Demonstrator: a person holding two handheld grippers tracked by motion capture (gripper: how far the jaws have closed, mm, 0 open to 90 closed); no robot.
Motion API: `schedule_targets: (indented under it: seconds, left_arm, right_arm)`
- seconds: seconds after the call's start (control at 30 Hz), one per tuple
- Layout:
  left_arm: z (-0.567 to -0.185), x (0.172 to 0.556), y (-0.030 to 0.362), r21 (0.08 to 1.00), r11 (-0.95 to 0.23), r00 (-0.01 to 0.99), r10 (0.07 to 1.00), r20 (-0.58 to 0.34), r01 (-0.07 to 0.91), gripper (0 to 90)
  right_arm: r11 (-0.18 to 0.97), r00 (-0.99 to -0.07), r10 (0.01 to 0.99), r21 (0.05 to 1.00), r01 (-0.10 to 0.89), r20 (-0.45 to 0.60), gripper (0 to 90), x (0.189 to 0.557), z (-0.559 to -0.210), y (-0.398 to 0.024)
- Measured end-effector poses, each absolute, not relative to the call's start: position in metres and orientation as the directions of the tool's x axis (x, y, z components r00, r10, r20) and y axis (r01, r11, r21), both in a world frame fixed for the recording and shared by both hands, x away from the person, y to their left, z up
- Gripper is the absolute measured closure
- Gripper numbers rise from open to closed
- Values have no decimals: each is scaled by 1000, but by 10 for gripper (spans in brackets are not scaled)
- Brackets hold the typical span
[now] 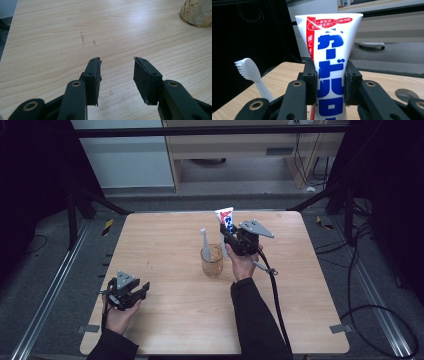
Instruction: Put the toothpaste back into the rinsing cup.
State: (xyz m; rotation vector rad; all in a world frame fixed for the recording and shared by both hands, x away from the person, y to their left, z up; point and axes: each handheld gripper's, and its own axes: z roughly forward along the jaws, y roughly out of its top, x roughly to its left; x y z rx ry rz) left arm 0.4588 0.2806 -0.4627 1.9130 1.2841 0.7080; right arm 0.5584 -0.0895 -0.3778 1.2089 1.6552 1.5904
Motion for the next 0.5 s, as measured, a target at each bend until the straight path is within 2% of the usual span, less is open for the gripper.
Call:
schedule_targets:
  seconds: [0.5]
  left_arm:
    - [-463, 459, 281, 804, -250, 356, 933, 50, 540, 564]
  right_arm:
    - [-135, -459, 860, 966, 219, 224, 690, 571, -389, -68]
